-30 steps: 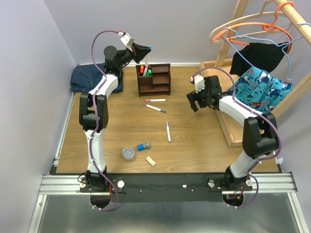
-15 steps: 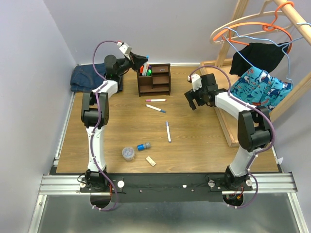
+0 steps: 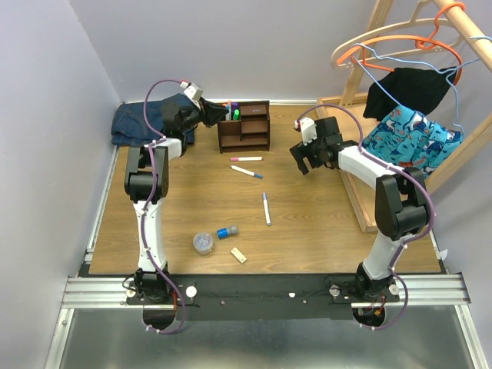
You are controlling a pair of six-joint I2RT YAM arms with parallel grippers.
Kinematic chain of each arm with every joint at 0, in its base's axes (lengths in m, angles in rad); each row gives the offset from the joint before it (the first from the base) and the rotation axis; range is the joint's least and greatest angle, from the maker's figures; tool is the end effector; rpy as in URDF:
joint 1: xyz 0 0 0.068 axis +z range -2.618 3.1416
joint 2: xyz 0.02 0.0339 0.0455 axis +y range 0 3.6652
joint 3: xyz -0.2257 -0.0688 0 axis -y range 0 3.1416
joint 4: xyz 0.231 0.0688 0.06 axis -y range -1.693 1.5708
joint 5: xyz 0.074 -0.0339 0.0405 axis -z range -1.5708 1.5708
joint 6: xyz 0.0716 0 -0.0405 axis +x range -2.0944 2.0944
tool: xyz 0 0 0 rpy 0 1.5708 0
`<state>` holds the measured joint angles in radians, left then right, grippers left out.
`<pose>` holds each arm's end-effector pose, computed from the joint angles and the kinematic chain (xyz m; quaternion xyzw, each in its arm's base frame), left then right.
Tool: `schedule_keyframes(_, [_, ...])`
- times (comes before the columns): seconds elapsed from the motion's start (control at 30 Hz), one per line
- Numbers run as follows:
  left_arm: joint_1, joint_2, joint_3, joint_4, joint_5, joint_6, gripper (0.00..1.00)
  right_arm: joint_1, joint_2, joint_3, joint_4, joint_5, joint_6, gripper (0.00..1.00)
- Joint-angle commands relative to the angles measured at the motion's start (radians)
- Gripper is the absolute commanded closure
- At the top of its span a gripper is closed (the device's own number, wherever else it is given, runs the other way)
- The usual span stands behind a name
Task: Sort the stationery into containers
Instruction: Place the pen in the storage box, then pick up the pen from the center of the board.
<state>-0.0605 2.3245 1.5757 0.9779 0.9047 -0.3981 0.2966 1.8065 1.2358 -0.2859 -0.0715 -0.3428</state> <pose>0.4953 -0.0864 0.1916 0.2436 0.6087 -0.4247 0.6243 0.3760 0.1203 0.1488 -0.3061 0.8849 0.0254 0.3500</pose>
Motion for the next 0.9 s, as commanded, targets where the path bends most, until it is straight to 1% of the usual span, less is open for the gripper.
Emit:
schedule_keyframes(0.0, [0.002, -0.089, 0.010, -0.005, 0.023, 0.018, 0.58, 0.015, -0.016, 0.007, -0.001, 0.018, -0.013, 0.03])
schedule_keyframes(0.1, [0.002, -0.157, 0.038, -0.053, 0.055, 0.022, 0.51, 0.016, -0.022, 0.019, -0.012, 0.016, -0.005, 0.03])
schedule_keyframes(0.2, [0.001, -0.241, 0.046, -0.142, 0.072, 0.083, 0.48, 0.019, -0.032, 0.019, -0.016, 0.009, 0.007, 0.03])
schedule_keyframes(0.23, [-0.001, -0.291, 0.044, -0.227, 0.097, 0.169, 0.48, 0.018, -0.036, 0.021, -0.015, 0.003, 0.010, 0.03])
schedule_keyframes(0.3, [-0.009, -0.344, 0.035, -0.344, 0.124, 0.270, 0.48, 0.018, -0.042, 0.022, -0.016, -0.002, 0.016, 0.03])
schedule_keyframes(0.33, [-0.012, -0.387, 0.037, -0.486, 0.190, 0.318, 0.47, 0.019, -0.045, 0.022, -0.016, -0.007, 0.019, 0.03])
schedule_keyframes(0.37, [-0.018, -0.404, 0.044, -0.577, 0.224, 0.449, 0.47, 0.019, -0.053, 0.021, -0.015, -0.007, 0.022, 0.03])
schedule_keyframes(0.4, [-0.024, -0.422, 0.053, -0.681, 0.261, 0.540, 0.47, 0.018, -0.056, 0.018, -0.010, -0.008, 0.024, 0.03])
schedule_keyframes(0.43, [-0.048, -0.448, 0.066, -0.970, 0.278, 0.655, 0.47, 0.018, -0.061, 0.007, -0.004, -0.010, 0.025, 0.03])
schedule_keyframes(0.47, [-0.064, -0.451, 0.122, -1.160, 0.272, 0.976, 0.47, 0.019, -0.071, -0.002, 0.001, -0.010, 0.030, 0.03])
schedule_keyframes(0.5, [-0.080, -0.448, 0.163, -1.349, 0.248, 1.127, 0.47, 0.018, -0.078, -0.010, 0.013, -0.010, 0.036, 0.03])
schedule_keyframes(0.53, [-0.128, -0.426, 0.206, -1.674, 0.222, 1.285, 0.47, 0.019, -0.084, -0.018, 0.022, 0.002, 0.045, 0.03])
schedule_keyframes(0.57, [-0.151, -0.409, 0.284, -1.809, 0.142, 1.405, 0.47, 0.018, -0.093, -0.033, 0.030, 0.006, 0.076, 0.03])
schedule_keyframes(0.6, [-0.180, -0.392, 0.315, -1.919, 0.107, 1.582, 0.46, 0.018, -0.108, -0.036, 0.037, 0.009, 0.090, 0.03])
schedule_keyframes(0.63, [-0.203, -0.367, 0.332, -2.046, 0.070, 1.628, 0.46, 0.018, -0.116, -0.041, 0.039, 0.018, 0.103, 0.03])
schedule_keyframes(0.67, [-0.244, -0.357, 0.342, -2.080, 0.045, 1.656, 0.46, 0.018, -0.124, -0.045, 0.039, 0.022, 0.131, 0.02])
schedule_keyframes(0.73, [-0.278, -0.337, 0.337, -2.125, -0.024, 1.719, 0.46, 0.016, -0.147, -0.048, 0.034, 0.022, 0.157, 0.02])
schedule_keyframes(0.77, [-0.309, -0.326, 0.331, -2.131, -0.042, 1.729, 0.46, 0.016, -0.154, -0.052, 0.034, 0.022, 0.177, 0.02])
schedule_keyframes(0.87, [-0.346, -0.278, 0.337, -2.145, -0.105, 1.746, 0.46, 0.016, -0.190, -0.071, 0.034, 0.035, 0.223, 0.02])
